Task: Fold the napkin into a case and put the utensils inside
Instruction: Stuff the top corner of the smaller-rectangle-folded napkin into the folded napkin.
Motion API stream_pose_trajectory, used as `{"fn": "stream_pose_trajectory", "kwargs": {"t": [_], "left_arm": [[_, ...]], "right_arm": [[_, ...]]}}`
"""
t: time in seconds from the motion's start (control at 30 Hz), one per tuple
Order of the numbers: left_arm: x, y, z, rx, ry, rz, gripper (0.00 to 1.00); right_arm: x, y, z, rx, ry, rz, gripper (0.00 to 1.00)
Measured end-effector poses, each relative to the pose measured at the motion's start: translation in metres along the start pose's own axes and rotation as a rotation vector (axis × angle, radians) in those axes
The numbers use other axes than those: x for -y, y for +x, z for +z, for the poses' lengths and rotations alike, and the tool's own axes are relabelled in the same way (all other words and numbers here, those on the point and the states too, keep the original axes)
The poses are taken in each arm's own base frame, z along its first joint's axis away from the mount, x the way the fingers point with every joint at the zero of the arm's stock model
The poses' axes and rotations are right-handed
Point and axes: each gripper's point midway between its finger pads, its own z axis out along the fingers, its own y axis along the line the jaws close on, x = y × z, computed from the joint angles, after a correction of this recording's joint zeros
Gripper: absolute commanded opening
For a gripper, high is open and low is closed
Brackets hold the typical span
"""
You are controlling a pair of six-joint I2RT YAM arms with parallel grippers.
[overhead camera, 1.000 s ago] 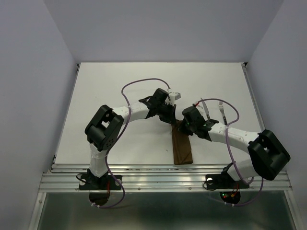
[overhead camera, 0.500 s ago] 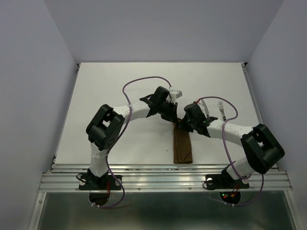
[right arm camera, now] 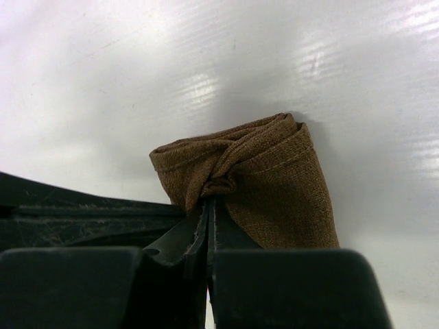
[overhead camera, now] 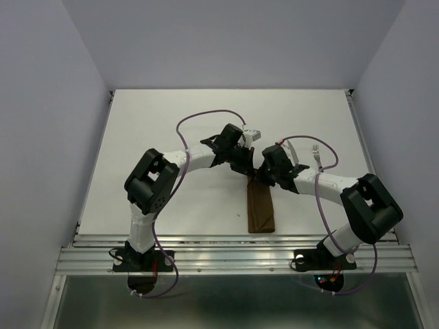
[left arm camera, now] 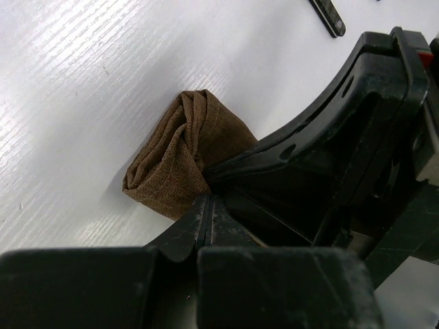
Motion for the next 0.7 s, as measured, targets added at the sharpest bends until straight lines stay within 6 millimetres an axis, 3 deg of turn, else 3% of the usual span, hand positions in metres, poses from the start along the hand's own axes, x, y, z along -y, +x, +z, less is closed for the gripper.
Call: {"fn": "stream_pose_trajectory", "kwargs": {"t": [0.4, 0.7], "left_arm": [[-0.002, -0.003, 0.003, 0.006, 0.002, 0.012, 0.0], [-0.003, -0.001, 0.004, -0.004, 0.007, 0.007, 0.0]], "right_arm": [[-0.004, -0.012, 0.004, 0.014, -0.009, -0.018, 0.01], [-0.007, -0.016, -0.027, 0.057, -0.083, -0.001, 0.01]]}}
